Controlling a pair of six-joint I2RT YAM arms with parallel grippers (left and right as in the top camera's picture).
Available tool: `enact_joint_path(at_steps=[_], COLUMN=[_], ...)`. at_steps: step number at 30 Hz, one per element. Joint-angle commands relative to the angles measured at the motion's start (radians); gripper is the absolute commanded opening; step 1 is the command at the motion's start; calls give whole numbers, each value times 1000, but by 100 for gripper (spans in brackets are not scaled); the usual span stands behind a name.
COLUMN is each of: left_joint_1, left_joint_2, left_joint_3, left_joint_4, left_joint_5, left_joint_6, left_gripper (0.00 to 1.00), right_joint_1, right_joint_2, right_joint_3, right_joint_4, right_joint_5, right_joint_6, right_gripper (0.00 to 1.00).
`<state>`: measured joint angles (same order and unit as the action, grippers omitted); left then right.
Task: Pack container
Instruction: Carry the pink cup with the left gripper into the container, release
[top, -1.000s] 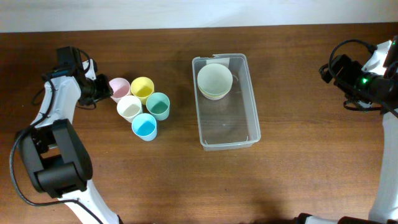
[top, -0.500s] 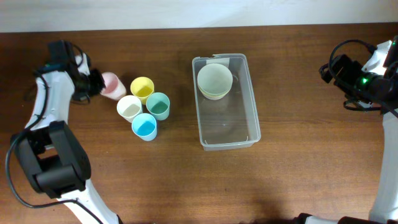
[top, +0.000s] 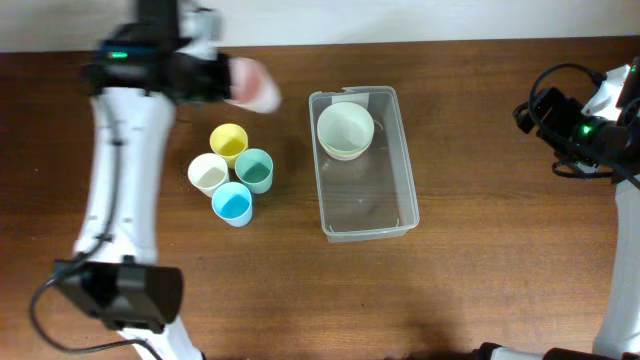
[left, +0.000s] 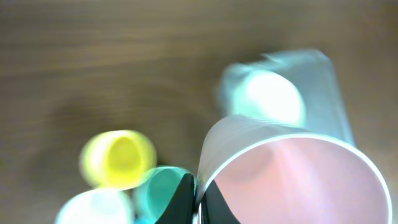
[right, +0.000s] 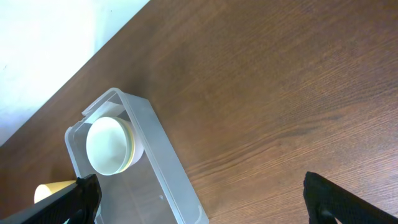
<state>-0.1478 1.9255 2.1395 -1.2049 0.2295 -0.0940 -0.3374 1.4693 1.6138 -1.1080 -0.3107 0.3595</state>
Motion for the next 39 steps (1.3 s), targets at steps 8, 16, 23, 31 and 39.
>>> enact_joint_path(at_steps=[8, 16, 23, 31, 39], left_joint_1=[-454, -510, -510, -510, -481], left_joint_2=[79, 275, 385, 400, 386], left_joint_3=[3, 3, 3, 3, 120], left_joint_4=[46, 68, 155, 247, 151], left_joint_5=[-248, -243, -161, -163, -212], left_joint_6=[276, 282, 283, 278, 198], left_gripper=[1, 1, 1, 25, 43], right_joint_1=[-4, -4, -4, -4, -4], right_joint_2=[-2, -2, -2, -2, -2], right_joint_3=[6, 6, 6, 6, 6], right_joint_4=[0, 0, 0, 0, 0], right_joint_5=[9, 9, 9, 9, 9], right_joint_6=[-3, -3, -3, -3, -3], right_gripper=[99, 99, 99, 99, 99])
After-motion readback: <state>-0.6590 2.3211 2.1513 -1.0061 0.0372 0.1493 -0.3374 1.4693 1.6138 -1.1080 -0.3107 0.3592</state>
